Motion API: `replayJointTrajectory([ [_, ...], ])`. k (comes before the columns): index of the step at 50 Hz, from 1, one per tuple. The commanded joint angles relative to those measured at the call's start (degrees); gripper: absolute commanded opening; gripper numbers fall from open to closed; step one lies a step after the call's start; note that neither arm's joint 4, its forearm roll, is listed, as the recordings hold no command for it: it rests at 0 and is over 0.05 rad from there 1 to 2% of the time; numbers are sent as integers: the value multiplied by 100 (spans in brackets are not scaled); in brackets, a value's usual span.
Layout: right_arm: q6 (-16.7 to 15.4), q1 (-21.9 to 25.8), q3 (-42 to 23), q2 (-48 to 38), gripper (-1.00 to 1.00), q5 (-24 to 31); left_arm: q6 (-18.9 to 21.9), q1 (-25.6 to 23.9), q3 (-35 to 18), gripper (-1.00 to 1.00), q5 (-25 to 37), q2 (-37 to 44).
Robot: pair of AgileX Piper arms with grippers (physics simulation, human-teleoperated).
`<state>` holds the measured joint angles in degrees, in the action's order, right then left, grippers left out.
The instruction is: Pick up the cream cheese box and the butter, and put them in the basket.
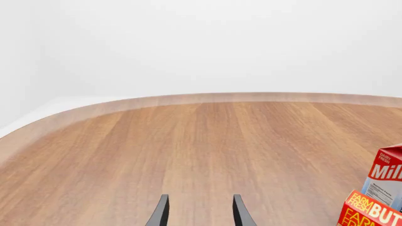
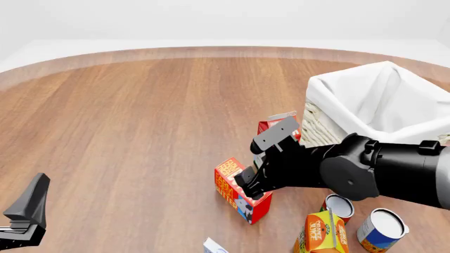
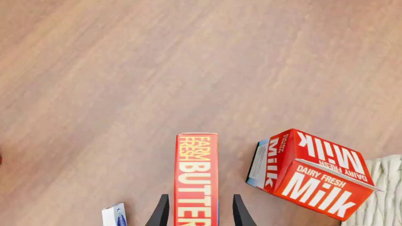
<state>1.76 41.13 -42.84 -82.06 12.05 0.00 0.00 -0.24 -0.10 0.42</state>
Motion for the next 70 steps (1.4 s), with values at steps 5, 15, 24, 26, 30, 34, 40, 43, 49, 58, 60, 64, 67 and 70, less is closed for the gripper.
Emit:
replayJointTrajectory([
  [5, 165, 35, 138, -216, 100, -130, 0, 0, 0, 100, 0, 0],
  [15, 237, 73, 206, -283, 100, -208, 0, 0, 0, 100, 0, 0],
  [24, 293, 52, 361, -307, 100, -320, 0, 0, 0, 100, 0, 0],
  [26, 299, 63, 386, -375, 100, -389, 0, 0, 0, 100, 0, 0],
  [30, 341, 91, 371, -408, 100, -395, 0, 0, 0, 100, 0, 0],
  [34, 364, 98, 420, -440, 100, -443, 0, 0, 0, 100, 0, 0],
  [40, 428, 151, 499, -539, 100, -557, 0, 0, 0, 100, 0, 0],
  [43, 439, 133, 518, -601, 100, -613, 0, 0, 0, 100, 0, 0],
  [49, 446, 134, 527, -652, 100, -653, 0, 0, 0, 100, 0, 0],
  [58, 469, 87, 586, -762, 100, -786, 0, 0, 0, 100, 0, 0],
  [60, 481, 108, 619, -790, 100, -831, 0, 0, 0, 100, 0, 0],
  [64, 502, 125, 586, -787, 100, -809, 0, 0, 0, 100, 0, 0],
  [67, 499, 134, 593, -790, 100, -818, 0, 0, 0, 100, 0, 0],
  [70, 512, 143, 594, -817, 100, -843, 0, 0, 0, 100, 0, 0],
])
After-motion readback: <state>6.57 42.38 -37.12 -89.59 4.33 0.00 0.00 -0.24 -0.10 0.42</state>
